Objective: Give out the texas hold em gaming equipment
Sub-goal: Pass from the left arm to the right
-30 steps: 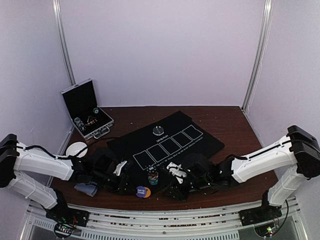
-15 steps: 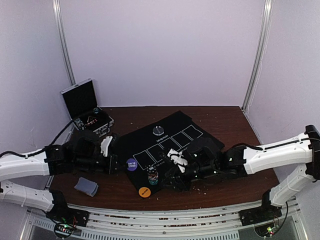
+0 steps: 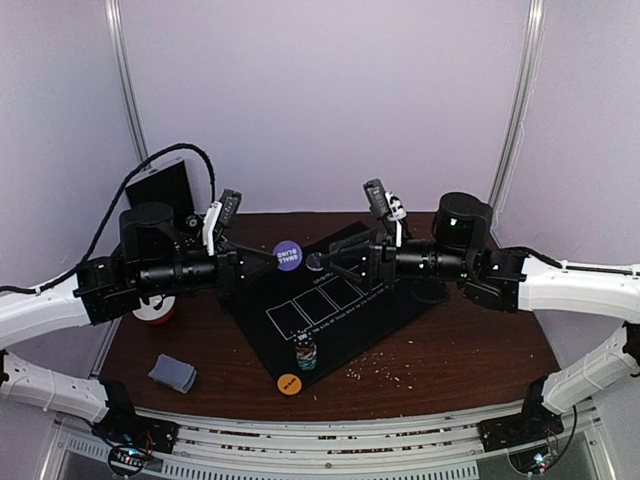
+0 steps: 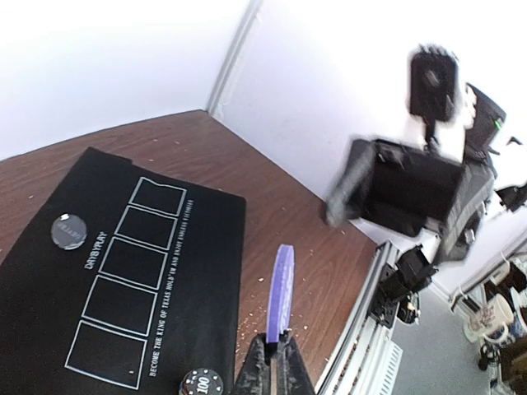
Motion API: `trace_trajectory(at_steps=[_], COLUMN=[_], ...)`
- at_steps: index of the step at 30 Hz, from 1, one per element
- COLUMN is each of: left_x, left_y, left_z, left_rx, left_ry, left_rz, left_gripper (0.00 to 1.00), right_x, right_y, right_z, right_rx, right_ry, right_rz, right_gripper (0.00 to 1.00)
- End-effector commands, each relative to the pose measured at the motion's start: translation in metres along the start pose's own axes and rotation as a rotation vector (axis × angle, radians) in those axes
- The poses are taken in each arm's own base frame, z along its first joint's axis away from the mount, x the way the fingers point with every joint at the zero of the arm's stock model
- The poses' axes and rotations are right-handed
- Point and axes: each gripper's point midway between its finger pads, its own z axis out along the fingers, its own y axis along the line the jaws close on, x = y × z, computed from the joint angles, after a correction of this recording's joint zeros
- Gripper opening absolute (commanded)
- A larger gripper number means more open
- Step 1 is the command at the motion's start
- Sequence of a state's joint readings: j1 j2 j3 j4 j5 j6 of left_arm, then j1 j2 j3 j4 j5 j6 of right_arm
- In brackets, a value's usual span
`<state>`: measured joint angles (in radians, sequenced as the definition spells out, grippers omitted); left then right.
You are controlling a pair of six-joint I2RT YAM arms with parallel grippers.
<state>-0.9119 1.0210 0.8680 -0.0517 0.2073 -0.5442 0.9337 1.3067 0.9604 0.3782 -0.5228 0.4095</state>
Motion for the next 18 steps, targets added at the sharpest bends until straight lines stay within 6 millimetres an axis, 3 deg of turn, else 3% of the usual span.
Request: trace_trajectory(at_steps=[1, 9, 13, 18], left_x=[-0.032, -0.027, -0.027, -0.025], left_y=[-0.038, -0.04, -0.039, -0.038], left_z=[-0.001, 0.006, 0.007, 0.008], left_rx=[0.168, 0.188, 0.187, 0.185], left_ry=[-0.094, -0.079, -0.083, -0.082], left_rz=[0.106, 0.106, 0.101, 0.098], left_gripper=[0.0, 0.0, 0.0, 0.0], right_x=[-0.045, -0.036, -0.025, -0.015], right_y=[0.014, 0.007, 0.004, 0.004], right_z=[0.002, 0.023, 0.027, 0.029], right_rx=[-0.138, -0.16, -0.161, -0.18], right_ry=[-0.136, -0.077, -0.036, -0.009], right_rz=[0.073, 0.092, 0.096, 0.106], right_gripper=[0.69, 0.61, 0.49, 0.24])
